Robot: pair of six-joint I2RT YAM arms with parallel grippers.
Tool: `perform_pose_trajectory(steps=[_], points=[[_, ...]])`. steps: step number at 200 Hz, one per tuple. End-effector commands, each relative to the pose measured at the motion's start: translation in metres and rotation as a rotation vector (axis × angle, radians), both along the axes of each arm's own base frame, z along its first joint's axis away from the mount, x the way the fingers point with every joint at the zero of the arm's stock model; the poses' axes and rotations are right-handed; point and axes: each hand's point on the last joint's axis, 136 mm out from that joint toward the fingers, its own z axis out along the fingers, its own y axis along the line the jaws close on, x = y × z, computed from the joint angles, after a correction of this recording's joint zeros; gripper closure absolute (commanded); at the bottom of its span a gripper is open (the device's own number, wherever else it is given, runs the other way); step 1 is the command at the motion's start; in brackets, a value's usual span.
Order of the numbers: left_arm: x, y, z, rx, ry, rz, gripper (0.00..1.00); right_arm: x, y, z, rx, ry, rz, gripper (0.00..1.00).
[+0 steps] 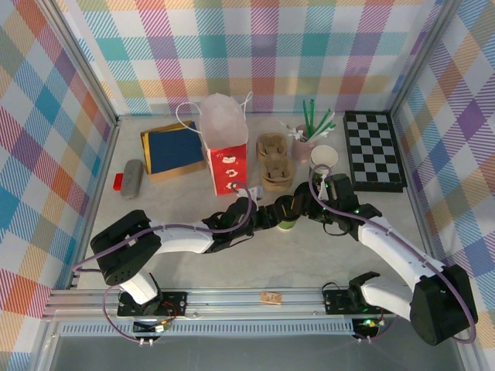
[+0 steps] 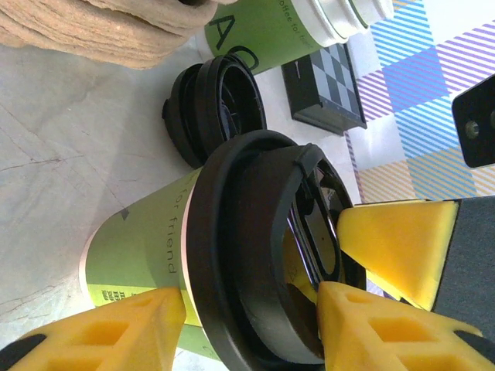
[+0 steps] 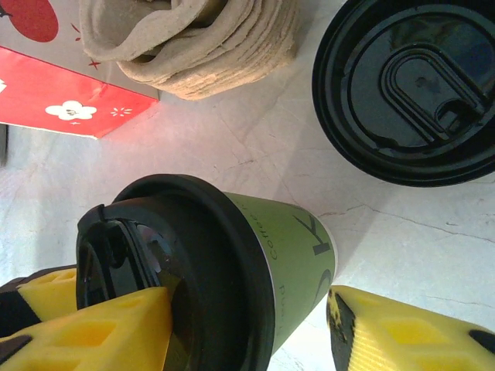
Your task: Pack the takeout coffee
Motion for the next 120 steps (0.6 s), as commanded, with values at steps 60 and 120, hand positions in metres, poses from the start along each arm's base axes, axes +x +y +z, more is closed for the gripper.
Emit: perform_pose_trajectory(steps=[60,120], points=[[-0.059,0.014,-0.088,0.299,0.218,-0.178,0.49,-0.019,-0.027,-0.034,-0.19,0.135,-0.019,0.44],[-0.055,0.01,-0.074,0.288,0.195,-0.179,0.41,-0.013,-0.026,-0.021,-0.196,0.107,-0.01,0.36]])
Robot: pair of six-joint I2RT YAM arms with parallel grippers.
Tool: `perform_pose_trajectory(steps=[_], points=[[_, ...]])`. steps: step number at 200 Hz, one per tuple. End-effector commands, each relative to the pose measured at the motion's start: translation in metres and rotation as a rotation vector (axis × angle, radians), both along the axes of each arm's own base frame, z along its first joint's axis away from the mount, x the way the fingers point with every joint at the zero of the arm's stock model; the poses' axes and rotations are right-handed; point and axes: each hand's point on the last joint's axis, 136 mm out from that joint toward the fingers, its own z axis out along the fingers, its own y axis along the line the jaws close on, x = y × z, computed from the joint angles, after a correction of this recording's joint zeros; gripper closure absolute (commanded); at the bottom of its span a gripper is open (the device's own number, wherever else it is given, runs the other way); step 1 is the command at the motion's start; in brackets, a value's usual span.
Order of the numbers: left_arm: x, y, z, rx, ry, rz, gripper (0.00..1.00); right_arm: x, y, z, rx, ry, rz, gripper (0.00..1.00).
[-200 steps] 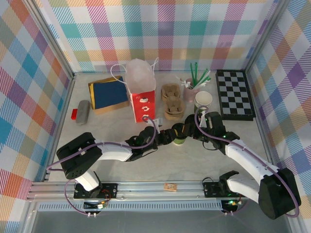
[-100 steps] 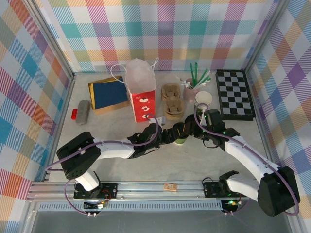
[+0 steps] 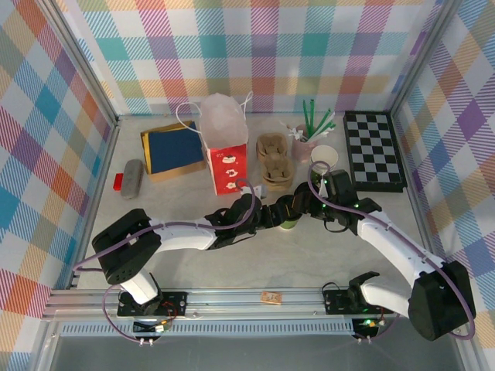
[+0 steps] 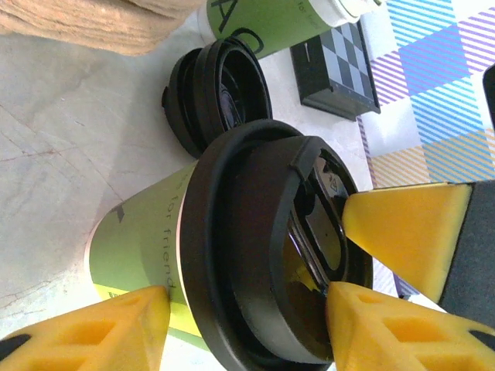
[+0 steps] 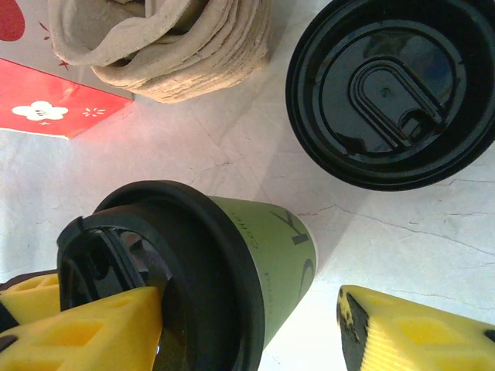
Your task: Pack the takeout coffee
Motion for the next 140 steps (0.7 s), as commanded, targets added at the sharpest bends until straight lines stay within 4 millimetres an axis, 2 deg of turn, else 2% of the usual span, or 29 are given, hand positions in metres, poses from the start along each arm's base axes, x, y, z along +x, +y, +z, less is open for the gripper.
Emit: perform_pose_trajectory(steps=[1,33,86,140], points=[[-0.054,0.017,-0.074,0.245,0.173,-0.146,0.41,-0.017,-0.018,-0.027,-0.122,0.102,-0.01,0.36],[-0.052,0.018,-0.067,0.253,0.154,-0.144,0.37,-0.013,-0.013,-0.013,-0.097,0.066,0.015,0.32],[-0.048,0.014,-0.054,0.247,0.133,-0.15,0.35,-0.008,-0.01,0.008,-0.083,0.021,0.026,0.31],[-0.039,0.013,-0.043,0.23,0.125,-0.145,0.33,-0.004,-0.007,0.018,-0.082,0.004,0.045,0.31]])
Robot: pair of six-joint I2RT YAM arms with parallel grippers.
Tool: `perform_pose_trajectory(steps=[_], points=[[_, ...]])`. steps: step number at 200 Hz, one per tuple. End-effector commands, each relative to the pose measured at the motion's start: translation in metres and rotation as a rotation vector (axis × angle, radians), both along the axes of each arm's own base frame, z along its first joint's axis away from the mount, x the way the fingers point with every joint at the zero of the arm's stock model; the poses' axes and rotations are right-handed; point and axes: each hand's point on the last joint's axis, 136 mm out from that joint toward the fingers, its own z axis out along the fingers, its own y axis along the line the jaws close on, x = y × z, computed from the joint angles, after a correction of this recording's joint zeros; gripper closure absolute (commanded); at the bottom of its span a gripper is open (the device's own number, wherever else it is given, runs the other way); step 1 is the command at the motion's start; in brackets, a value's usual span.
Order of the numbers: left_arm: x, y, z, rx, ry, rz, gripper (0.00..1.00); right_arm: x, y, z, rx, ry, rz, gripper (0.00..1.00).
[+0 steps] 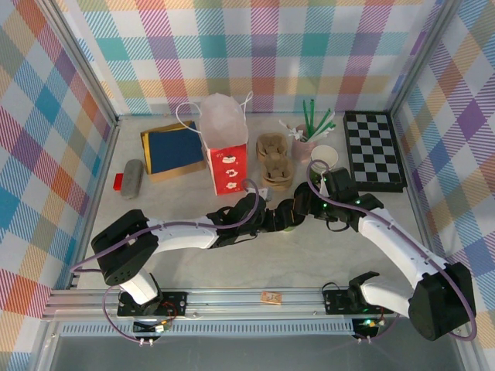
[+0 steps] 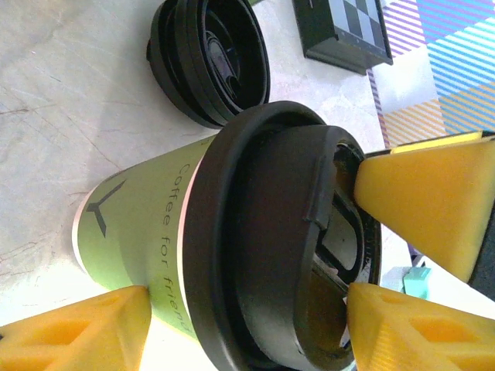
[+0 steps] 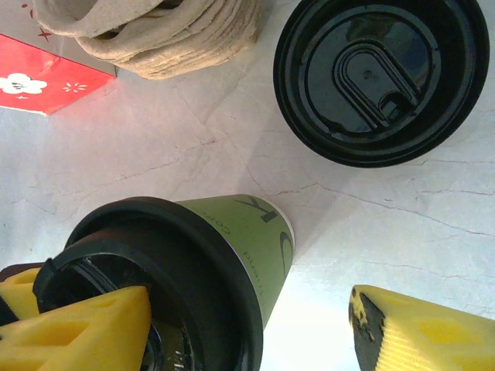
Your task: Pack the takeout coffee
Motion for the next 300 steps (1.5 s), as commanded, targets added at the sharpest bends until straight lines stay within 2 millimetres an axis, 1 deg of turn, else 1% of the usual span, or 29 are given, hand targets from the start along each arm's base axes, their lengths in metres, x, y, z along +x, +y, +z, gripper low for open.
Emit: perform_pose_trajectory(steps=[1,43,108,142,177,203,231,267,279,300], points=[[-0.023,0.02,-0.042,0.171,0.093,-0.053,0.33,0.004,0.0,0.011,-0.018,-0.025,0.013,0.31],[-0.012,0.023,-0.034,0.166,0.088,-0.041,0.31,0.01,0.005,0.016,-0.008,-0.034,0.033,0.31],[0.004,0.028,-0.026,0.147,0.087,-0.014,0.3,0.015,0.011,0.009,-0.004,-0.011,0.051,0.31],[0.009,0.025,-0.018,0.134,0.081,-0.025,0.29,0.017,0.012,0.012,-0.006,-0.017,0.057,0.31],[0.013,0.02,-0.004,0.128,0.071,-0.037,0.27,0.02,0.013,0.017,-0.008,-0.021,0.06,0.3],[0.017,0.022,0.01,0.13,0.049,-0.03,0.24,0.023,0.013,0.024,-0.018,-0.034,0.064,0.28],[0.021,0.022,0.025,0.117,0.026,-0.03,0.19,0.028,0.012,0.036,-0.042,-0.057,0.082,0.27],[0.027,0.023,0.043,0.095,0.008,-0.026,0.17,0.037,0.016,0.053,-0.063,-0.096,0.124,0.26],[0.028,0.025,0.057,0.075,-0.009,-0.023,0.17,0.041,0.018,0.061,-0.077,-0.123,0.16,0.26],[0.028,0.038,0.097,0.038,-0.069,-0.006,0.17,0.047,0.024,0.076,-0.112,-0.19,0.262,0.26]])
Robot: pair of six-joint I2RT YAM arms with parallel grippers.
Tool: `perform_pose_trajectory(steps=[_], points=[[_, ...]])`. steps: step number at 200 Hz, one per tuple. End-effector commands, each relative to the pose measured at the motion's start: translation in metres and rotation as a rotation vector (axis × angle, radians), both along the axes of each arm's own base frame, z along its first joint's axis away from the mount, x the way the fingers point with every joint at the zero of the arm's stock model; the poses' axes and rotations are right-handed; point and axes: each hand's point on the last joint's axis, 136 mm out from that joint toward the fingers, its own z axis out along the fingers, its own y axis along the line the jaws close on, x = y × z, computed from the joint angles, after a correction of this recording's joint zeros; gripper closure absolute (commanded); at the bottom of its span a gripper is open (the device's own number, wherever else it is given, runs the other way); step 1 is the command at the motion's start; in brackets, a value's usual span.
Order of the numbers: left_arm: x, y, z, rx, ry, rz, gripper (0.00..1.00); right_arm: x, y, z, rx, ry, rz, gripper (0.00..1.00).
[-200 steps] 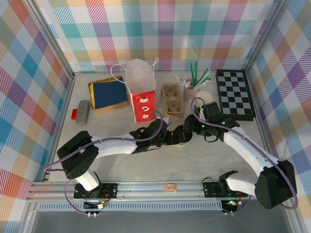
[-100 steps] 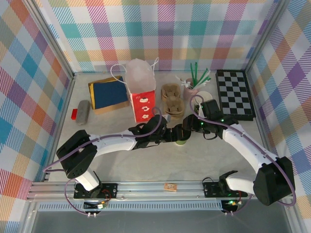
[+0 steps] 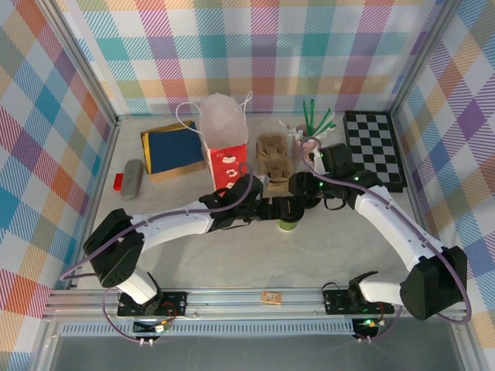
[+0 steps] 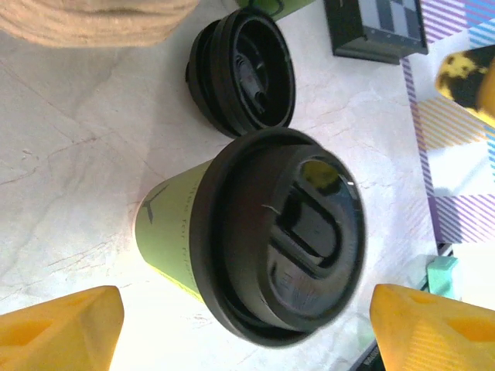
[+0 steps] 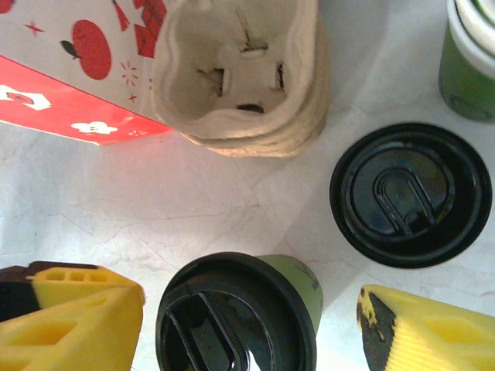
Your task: Pack the takeout coffee
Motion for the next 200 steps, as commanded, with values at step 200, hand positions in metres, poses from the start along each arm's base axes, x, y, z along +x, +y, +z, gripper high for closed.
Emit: perform_pose_trajectory(steps=[200], points=[[-0.052,0.214,0.097,-0.017,-0.248,0.347,0.13,0.091,0.093,0.008,-0.471,-0.266,0.953,0.28]])
